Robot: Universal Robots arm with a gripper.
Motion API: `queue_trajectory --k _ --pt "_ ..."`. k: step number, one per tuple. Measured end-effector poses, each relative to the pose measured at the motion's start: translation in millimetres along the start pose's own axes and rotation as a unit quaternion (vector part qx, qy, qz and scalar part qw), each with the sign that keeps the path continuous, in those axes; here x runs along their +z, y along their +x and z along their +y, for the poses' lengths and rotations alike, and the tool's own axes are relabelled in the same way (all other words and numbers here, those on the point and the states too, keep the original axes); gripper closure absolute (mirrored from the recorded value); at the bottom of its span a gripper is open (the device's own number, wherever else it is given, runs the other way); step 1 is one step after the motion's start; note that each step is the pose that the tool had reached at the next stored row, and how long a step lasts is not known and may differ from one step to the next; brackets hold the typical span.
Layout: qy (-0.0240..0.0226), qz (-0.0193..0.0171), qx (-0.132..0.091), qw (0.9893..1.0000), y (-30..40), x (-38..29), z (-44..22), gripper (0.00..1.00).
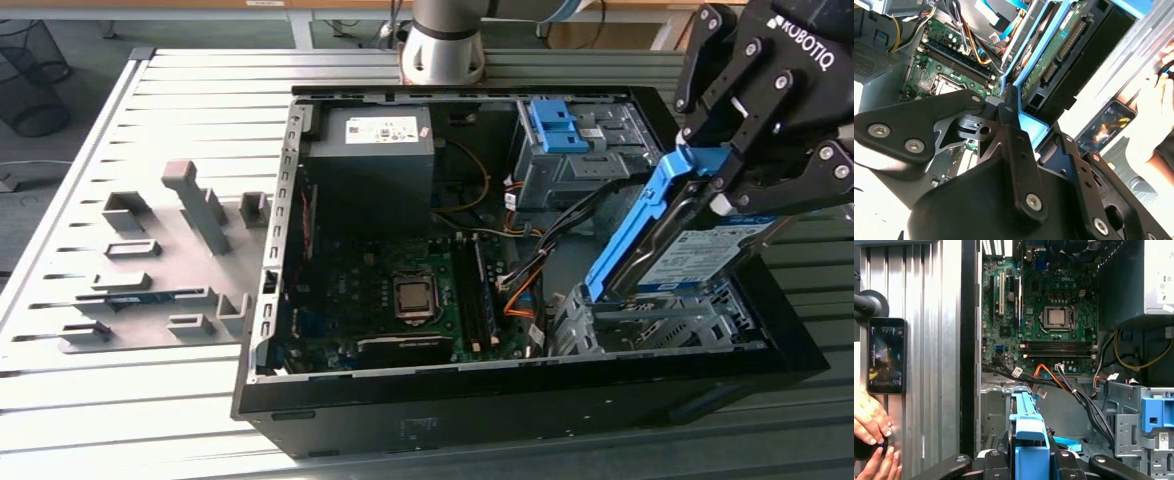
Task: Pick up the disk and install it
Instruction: 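Insert the disk into the insertion slot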
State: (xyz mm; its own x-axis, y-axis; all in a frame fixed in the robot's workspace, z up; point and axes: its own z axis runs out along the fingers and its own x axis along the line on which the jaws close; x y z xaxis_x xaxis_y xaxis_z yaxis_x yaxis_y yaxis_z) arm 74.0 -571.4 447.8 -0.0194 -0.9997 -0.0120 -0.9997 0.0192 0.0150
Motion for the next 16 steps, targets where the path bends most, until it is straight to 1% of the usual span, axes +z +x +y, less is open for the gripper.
queue_trajectory --k 6,16 --pt "0.0000 -0.0014 0.001 1.0000 -0.3 4.6 -0.8 0.64" --pt "0.0000 -0.0016 0.003 1.0000 -0.6 10.0 -1.4 0.64"
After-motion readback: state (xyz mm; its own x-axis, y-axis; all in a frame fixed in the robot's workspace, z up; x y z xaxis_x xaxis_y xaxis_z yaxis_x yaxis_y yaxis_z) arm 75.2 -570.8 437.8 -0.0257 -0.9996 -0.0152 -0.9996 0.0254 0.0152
